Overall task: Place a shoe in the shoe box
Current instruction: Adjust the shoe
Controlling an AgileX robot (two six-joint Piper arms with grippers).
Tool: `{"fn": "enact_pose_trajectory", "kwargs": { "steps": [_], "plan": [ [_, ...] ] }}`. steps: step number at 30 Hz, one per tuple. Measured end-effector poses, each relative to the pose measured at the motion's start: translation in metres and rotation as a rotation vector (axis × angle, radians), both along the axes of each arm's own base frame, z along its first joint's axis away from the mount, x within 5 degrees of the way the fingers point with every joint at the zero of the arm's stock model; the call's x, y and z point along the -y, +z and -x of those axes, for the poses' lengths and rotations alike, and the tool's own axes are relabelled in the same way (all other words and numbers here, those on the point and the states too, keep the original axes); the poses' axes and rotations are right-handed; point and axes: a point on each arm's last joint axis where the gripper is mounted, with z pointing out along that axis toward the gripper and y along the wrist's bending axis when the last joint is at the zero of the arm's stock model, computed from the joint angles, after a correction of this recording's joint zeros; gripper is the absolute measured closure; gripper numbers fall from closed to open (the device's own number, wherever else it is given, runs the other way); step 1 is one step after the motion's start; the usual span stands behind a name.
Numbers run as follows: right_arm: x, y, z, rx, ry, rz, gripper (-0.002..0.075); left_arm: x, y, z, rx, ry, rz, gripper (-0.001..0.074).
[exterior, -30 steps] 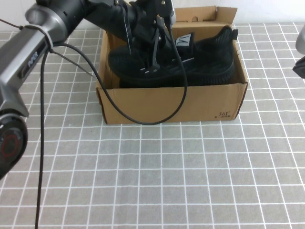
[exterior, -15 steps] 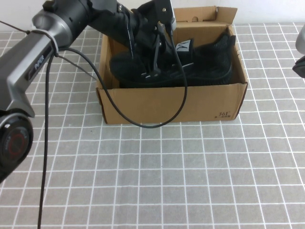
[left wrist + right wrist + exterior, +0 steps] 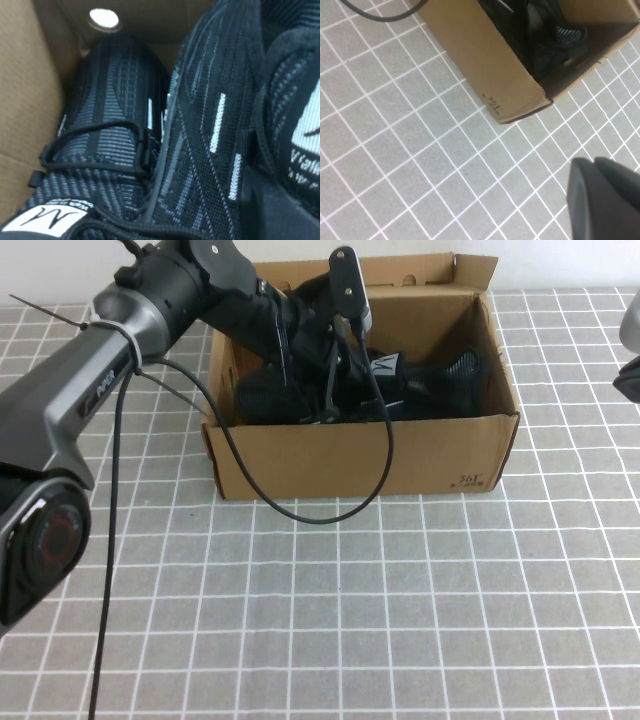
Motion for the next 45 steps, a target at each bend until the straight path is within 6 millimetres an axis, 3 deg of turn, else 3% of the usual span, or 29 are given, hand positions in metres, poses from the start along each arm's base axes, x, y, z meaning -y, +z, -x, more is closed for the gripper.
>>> {"fn": "enact_pose_trajectory", "kwargs": {
  "steps": [21, 34, 37, 43, 45],
  "plan": [
    [-0.004, 0.002, 0.000, 0.026, 0.042, -0.017, 0.0742, 0.007, -0.006, 0.004, -0.043, -0.087, 0.074, 0.0709],
    [-0.005, 0.002, 0.000, 0.024, 0.046, -0.030, 0.0742, -0.006, -0.022, -0.005, -0.099, -0.046, 0.051, 0.0696],
    [-0.005, 0.002, -0.001, 0.021, 0.049, -0.031, 0.0742, -0.007, -0.024, -0.006, -0.106, -0.041, 0.050, 0.0610],
    [-0.009, -0.004, -0.006, 0.003, 0.068, -0.022, 0.0742, -0.011, -0.020, -0.008, -0.124, -0.009, 0.087, 0.0204],
    [-0.010, -0.005, -0.007, 0.000, 0.071, -0.018, 0.0742, -0.015, -0.014, -0.009, -0.125, 0.010, 0.100, 0.0137]
  ]
}}
